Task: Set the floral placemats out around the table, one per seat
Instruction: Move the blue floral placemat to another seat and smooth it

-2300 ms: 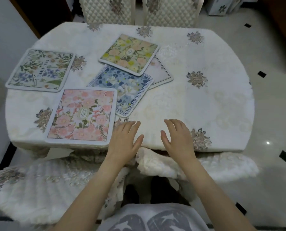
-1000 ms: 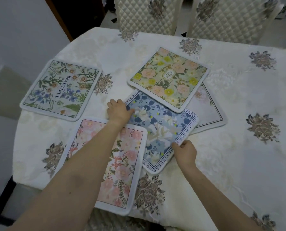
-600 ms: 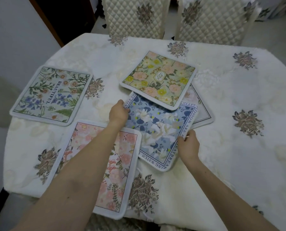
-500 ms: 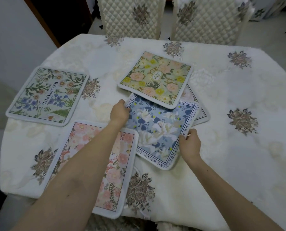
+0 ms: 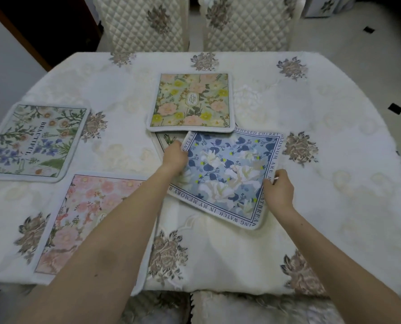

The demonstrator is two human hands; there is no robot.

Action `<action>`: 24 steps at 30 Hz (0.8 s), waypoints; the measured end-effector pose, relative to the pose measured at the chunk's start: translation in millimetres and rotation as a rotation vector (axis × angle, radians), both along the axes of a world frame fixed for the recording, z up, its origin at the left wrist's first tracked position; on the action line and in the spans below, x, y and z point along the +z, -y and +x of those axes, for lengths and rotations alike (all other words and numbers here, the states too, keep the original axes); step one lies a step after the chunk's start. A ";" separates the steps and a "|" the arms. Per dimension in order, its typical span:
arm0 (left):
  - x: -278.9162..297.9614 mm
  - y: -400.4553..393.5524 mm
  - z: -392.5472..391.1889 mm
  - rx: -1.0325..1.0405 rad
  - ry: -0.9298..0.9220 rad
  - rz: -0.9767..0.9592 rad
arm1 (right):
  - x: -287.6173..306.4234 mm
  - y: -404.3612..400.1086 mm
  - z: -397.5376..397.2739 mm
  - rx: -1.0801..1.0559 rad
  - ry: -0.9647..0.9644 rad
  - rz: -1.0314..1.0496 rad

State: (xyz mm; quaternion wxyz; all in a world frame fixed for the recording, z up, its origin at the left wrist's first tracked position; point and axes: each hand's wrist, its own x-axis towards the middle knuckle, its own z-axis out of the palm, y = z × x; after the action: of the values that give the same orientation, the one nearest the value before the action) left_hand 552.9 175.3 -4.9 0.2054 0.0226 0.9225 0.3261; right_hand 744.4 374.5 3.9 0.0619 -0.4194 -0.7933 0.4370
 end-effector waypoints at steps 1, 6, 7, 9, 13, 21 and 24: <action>0.6 -6.0 7.1 -0.001 0.009 0.001 | 0.3 -7.7 5.4 0.000 -0.001 0.002; -0.1 -27.5 54.5 0.055 0.038 0.057 | -0.4 -41.4 32.0 0.019 0.019 0.008; -1.1 -30.4 65.5 0.075 0.040 0.079 | -1.1 -47.5 37.5 0.025 0.026 0.013; -2.8 -34.8 88.2 0.118 0.042 0.109 | -1.7 -58.3 48.9 0.044 0.042 0.027; -5.7 -38.1 130.1 0.198 0.071 0.155 | -3.2 -75.8 70.7 0.086 0.064 0.024; -12.6 -37.8 192.9 0.183 0.051 0.131 | -10.4 -100.1 109.3 0.133 0.096 0.021; -16.3 -34.3 208.7 0.129 0.020 0.088 | -12.3 -105.4 122.0 0.149 0.118 0.036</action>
State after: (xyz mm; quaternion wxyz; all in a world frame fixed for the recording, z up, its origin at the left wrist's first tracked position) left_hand 761.6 209.6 -21.2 0.1921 -0.0313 0.9047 0.3789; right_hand 866.4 479.9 -8.4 -0.0101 -0.3829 -0.8324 0.4004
